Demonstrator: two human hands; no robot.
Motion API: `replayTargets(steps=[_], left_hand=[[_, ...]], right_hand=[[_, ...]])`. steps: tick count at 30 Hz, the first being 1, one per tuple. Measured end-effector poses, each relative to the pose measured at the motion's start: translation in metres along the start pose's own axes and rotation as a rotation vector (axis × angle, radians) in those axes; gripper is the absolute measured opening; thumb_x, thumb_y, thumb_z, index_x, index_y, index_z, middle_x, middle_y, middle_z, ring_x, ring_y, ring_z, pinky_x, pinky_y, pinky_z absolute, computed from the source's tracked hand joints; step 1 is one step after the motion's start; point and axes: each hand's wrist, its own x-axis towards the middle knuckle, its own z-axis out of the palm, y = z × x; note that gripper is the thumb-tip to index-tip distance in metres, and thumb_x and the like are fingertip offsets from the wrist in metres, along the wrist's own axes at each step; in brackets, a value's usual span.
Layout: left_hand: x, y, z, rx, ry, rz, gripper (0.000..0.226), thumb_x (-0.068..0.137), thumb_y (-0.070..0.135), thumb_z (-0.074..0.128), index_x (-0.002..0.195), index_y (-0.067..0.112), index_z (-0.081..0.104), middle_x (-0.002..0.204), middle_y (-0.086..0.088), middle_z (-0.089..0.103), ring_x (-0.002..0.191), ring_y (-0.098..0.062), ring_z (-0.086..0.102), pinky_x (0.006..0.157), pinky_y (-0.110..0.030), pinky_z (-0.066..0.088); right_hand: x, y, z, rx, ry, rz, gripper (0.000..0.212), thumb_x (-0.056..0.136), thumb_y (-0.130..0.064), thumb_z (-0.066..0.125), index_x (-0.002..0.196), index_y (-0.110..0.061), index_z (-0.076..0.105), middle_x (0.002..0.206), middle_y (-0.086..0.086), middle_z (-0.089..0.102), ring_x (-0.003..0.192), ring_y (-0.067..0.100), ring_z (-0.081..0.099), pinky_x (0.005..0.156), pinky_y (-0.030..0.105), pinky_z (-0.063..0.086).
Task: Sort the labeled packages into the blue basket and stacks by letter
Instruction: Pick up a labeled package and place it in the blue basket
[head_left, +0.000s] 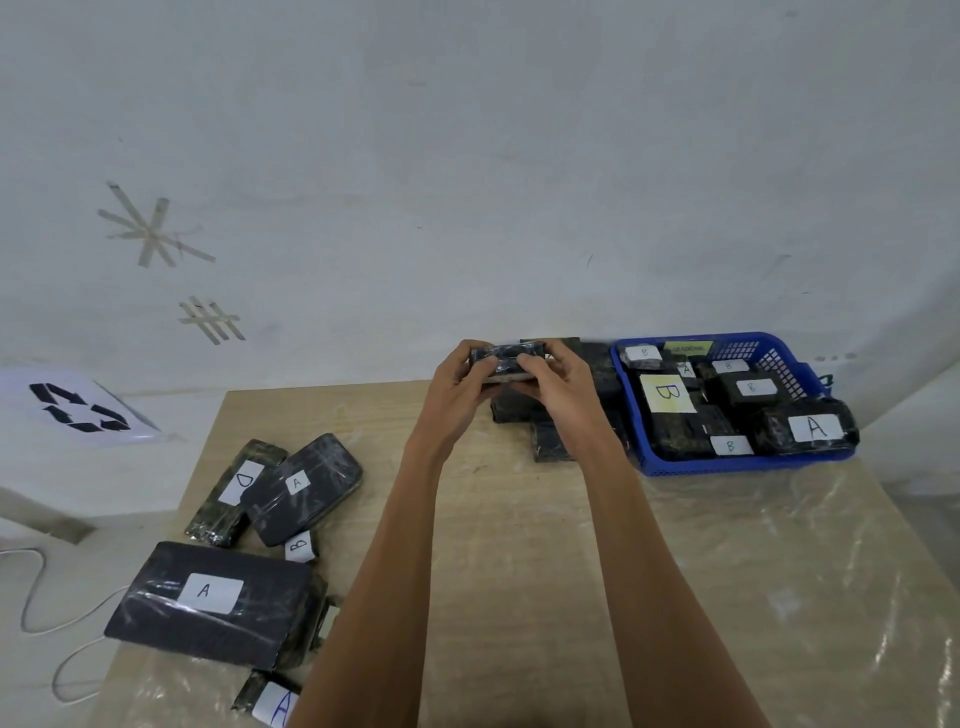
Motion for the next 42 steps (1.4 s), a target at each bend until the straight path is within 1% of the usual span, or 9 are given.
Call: replayTargets(steps=[6,10,16,20,25,28,31,34,42], left_hand=[[-0.003,0.003,0.000,0.012,0.002,0.034,0.011,0.105,0.008,0.050,0.108,0.004,0.060,0.102,-0.012,0.066,0.094,-0.013,0.067,0.088,-0.027,0.058],[-0.005,-0.001,-0.003,0.149,0.024,0.118,0.010,0.102,0.012,0.057,0.108,0.014,0.065,0.103,-0.005,0.069,0.099,-0.020,0.067,0.095,-0.036,0.056],[-0.007,0.001,-0.003,0.260,0.016,0.173,0.014,0.095,0.006,0.065,0.108,0.011,0.070,0.102,0.007,0.070,0.097,-0.007,0.064,0.086,-0.016,0.047],[-0.008,0.001,-0.001,0.127,0.023,0.073,0.012,0.097,0.011,0.064,0.107,0.009,0.071,0.104,0.000,0.071,0.105,-0.020,0.066,0.091,-0.025,0.054],[-0.007,-0.001,-0.004,0.030,0.104,0.002,0.020,0.099,0.006,0.060,0.118,0.009,0.066,0.111,-0.017,0.069,0.103,-0.022,0.068,0.088,-0.029,0.059],[-0.006,-0.003,-0.007,0.051,0.116,-0.012,0.038,0.095,-0.001,0.062,0.131,0.012,0.059,0.107,-0.018,0.071,0.095,-0.022,0.070,0.085,-0.030,0.061],[-0.005,-0.003,-0.010,0.111,0.129,0.002,0.040,0.093,-0.003,0.064,0.130,0.011,0.063,0.107,-0.016,0.072,0.095,-0.023,0.070,0.087,-0.031,0.060],[-0.006,-0.002,-0.010,0.120,0.131,0.032,0.035,0.091,-0.003,0.066,0.122,0.013,0.068,0.103,-0.018,0.073,0.093,-0.023,0.070,0.085,-0.028,0.059],[-0.007,-0.005,-0.011,0.132,0.162,0.054,0.032,0.090,-0.003,0.067,0.119,0.010,0.070,0.098,-0.020,0.074,0.084,-0.017,0.071,0.081,-0.025,0.058]], right_hand=[[-0.002,0.000,0.002,0.000,0.003,-0.004,0.009,0.099,-0.013,0.060,0.104,-0.014,0.068,0.103,0.012,0.073,0.093,0.017,0.072,0.086,0.034,0.060],[-0.004,0.000,-0.002,0.031,-0.023,0.111,0.015,0.102,-0.022,0.057,0.111,-0.016,0.067,0.107,0.010,0.073,0.100,0.030,0.072,0.088,0.044,0.060],[-0.010,-0.001,-0.010,0.230,-0.095,0.168,0.031,0.106,-0.022,0.050,0.122,0.001,0.063,0.109,0.021,0.073,0.099,0.040,0.071,0.076,0.035,0.060],[-0.012,0.000,-0.012,0.309,-0.062,0.140,0.026,0.103,-0.011,0.054,0.121,0.006,0.063,0.102,0.018,0.073,0.089,0.035,0.071,0.076,0.033,0.060],[-0.014,0.004,-0.009,0.236,-0.040,0.099,0.024,0.100,0.004,0.050,0.121,-0.002,0.059,0.113,0.022,0.066,0.084,0.033,0.072,0.070,0.033,0.061],[-0.017,0.001,-0.008,0.108,-0.080,0.033,0.039,0.098,0.006,0.049,0.130,-0.016,0.054,0.109,0.019,0.067,0.083,0.025,0.073,0.069,0.035,0.061],[-0.016,0.000,-0.007,0.037,-0.101,0.030,0.053,0.098,0.004,0.050,0.140,-0.028,0.049,0.105,0.014,0.065,0.077,0.017,0.072,0.066,0.037,0.060],[-0.014,-0.001,-0.006,-0.006,-0.097,0.016,0.043,0.098,0.000,0.055,0.132,-0.025,0.058,0.106,0.017,0.066,0.074,0.025,0.071,0.059,0.033,0.057],[-0.013,0.000,-0.001,-0.019,-0.068,0.013,0.034,0.097,0.000,0.060,0.124,-0.020,0.060,0.105,0.021,0.067,0.062,0.022,0.066,0.057,0.032,0.058]])
